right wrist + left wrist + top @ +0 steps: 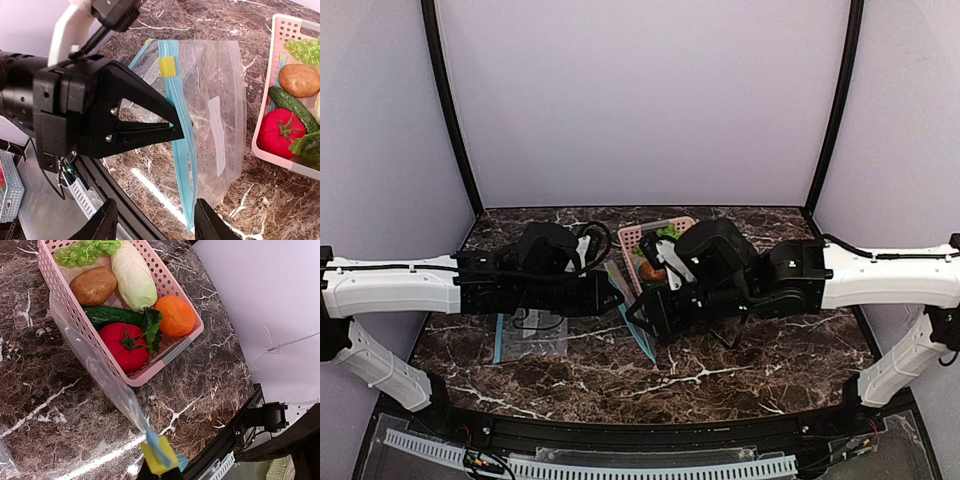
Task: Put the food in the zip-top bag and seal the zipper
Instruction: Pass from the right arm to the left, then open the zipper food storage bag at the center of the board.
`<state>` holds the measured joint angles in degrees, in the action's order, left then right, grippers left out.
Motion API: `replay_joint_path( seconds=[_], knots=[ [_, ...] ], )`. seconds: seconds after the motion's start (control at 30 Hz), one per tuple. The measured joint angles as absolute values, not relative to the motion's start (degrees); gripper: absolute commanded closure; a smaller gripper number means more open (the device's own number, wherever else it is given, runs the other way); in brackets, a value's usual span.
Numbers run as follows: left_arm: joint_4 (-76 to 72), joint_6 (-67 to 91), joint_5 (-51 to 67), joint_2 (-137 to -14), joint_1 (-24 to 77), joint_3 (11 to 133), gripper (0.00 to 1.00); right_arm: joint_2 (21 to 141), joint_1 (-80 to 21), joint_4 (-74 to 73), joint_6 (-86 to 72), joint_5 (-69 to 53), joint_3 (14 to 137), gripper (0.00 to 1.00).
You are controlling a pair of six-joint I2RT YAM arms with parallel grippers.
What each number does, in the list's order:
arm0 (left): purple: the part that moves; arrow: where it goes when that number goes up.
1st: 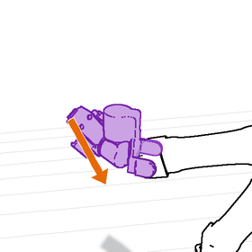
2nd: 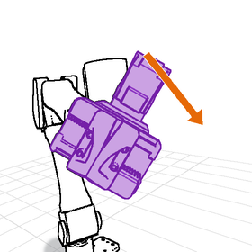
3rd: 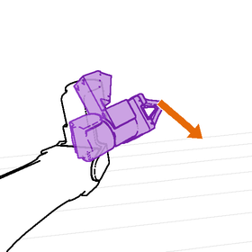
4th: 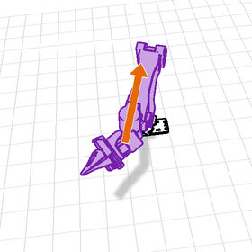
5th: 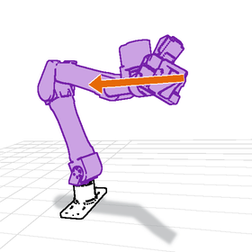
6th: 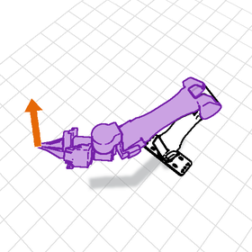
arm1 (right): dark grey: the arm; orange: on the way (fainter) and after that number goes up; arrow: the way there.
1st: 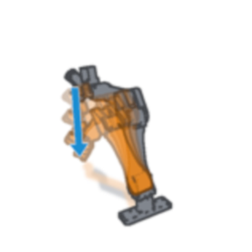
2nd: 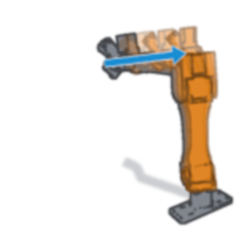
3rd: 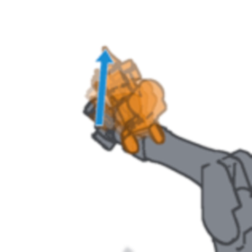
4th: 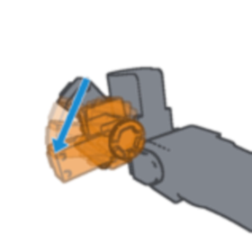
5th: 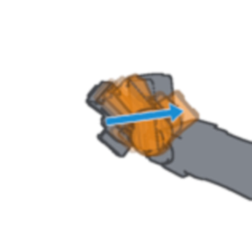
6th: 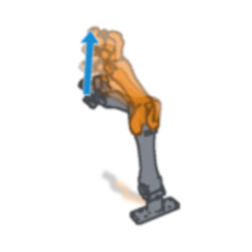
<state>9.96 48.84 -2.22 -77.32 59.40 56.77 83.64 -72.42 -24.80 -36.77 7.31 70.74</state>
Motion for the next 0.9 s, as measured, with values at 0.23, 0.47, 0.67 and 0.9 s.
replay_joint_path(
  seconds=[0.23, 0.47, 0.67, 0.9],
  knots=[
    [10.0, 48.9, -2.1, -76.3, 59.4, 56.2, 0.99, 85.5, -73.2, -26.5, -37.7, 12.7, 72.4, 0.56],
    [10.0, 48.9, -1.9, -75.9, 59.4, 56.2, 0.99, 91.2, -75.0, -29.9, -38.5, 18.5, 74.9, 0.59],
    [10.0, 48.9, -1.6, -75.9, 59.4, 56.2, 0.99, 93.4, -75.4, -31.1, -38.5, 22.3, 76.9, 0.63],
    [10.0, 48.9, -1.0, -75.9, 59.4, 56.2, 0.99, 96.3, -75.5, -31.6, -38.5, 25.9, 79.1, 0.69]
  ],
)
